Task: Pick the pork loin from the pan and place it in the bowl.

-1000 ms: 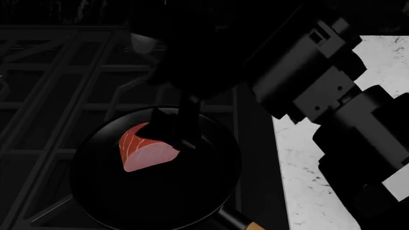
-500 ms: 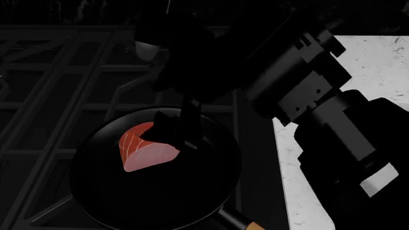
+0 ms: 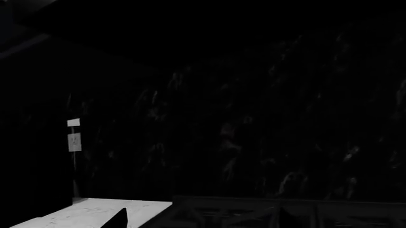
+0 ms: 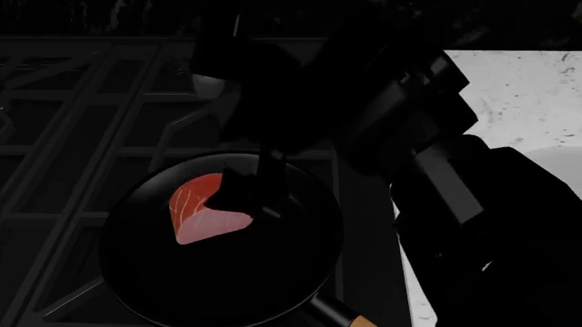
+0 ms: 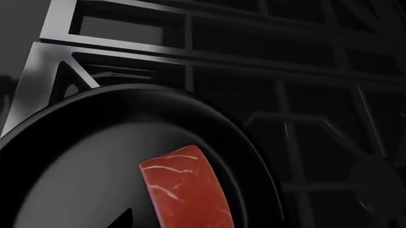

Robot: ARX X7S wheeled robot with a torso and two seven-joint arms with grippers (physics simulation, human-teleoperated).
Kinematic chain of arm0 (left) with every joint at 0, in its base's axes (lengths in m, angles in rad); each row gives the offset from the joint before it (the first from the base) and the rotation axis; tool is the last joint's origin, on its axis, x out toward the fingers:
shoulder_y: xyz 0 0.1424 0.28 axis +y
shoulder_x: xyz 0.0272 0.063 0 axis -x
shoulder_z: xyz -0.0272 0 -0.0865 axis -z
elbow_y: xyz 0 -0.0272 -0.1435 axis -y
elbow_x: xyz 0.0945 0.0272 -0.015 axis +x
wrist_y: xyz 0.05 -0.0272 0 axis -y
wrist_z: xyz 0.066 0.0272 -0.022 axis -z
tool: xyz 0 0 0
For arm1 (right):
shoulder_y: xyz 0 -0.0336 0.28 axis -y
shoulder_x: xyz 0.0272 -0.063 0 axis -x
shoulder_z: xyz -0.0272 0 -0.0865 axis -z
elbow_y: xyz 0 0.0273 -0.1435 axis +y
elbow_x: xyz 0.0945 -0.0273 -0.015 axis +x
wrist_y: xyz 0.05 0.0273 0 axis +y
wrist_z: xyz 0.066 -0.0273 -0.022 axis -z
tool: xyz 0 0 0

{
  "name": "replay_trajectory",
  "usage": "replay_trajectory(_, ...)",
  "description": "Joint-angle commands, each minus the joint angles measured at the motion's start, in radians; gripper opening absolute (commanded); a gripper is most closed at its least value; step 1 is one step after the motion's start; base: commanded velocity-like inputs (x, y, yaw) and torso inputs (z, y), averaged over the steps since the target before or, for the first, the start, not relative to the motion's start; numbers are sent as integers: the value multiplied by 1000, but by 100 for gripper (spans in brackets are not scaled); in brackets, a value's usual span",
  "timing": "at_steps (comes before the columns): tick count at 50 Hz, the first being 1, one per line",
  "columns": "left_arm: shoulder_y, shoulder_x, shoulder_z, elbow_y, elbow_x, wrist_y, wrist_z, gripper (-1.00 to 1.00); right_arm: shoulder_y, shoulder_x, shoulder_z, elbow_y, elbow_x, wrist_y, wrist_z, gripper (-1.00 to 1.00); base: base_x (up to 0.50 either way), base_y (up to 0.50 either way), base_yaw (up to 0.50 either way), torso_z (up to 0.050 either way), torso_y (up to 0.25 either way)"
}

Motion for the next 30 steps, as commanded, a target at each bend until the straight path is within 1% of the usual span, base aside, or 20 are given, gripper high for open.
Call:
replay_trajectory(1, 14, 1, -6, -8, -5, 18, -6, 100, -10, -43, -11, 89, -18, -50, -24, 100, 0, 0, 0, 0, 0)
replay_trajectory(11, 20, 0, -6, -23, -8, 33, -11, 100, -17, -80, -19, 176, -28, -101, -45, 100, 0, 0, 0, 0, 0)
replay_trajectory(12, 42, 2, -9, -34, -6, 64, -16, 100, -18, -80, -22, 176, -28, -103, -46, 100, 0, 0, 0, 0, 0)
replay_trajectory(13, 31, 1, -11, -27, -9, 45, -14, 100, -18, -80, -23, 176, -27, -104, -46, 100, 0, 0, 0, 0, 0)
replay_trajectory(20, 24, 1, -11, -31, -12, 43, -17, 100, -19, -81, -40, 170, -18, -103, -43, 100, 0, 0, 0, 0, 0)
replay_trajectory(30, 32, -2, -18, -45, -20, 60, -18, 100, -21, -82, -72, 162, 6, -99, -33, 100, 0, 0, 0, 0, 0)
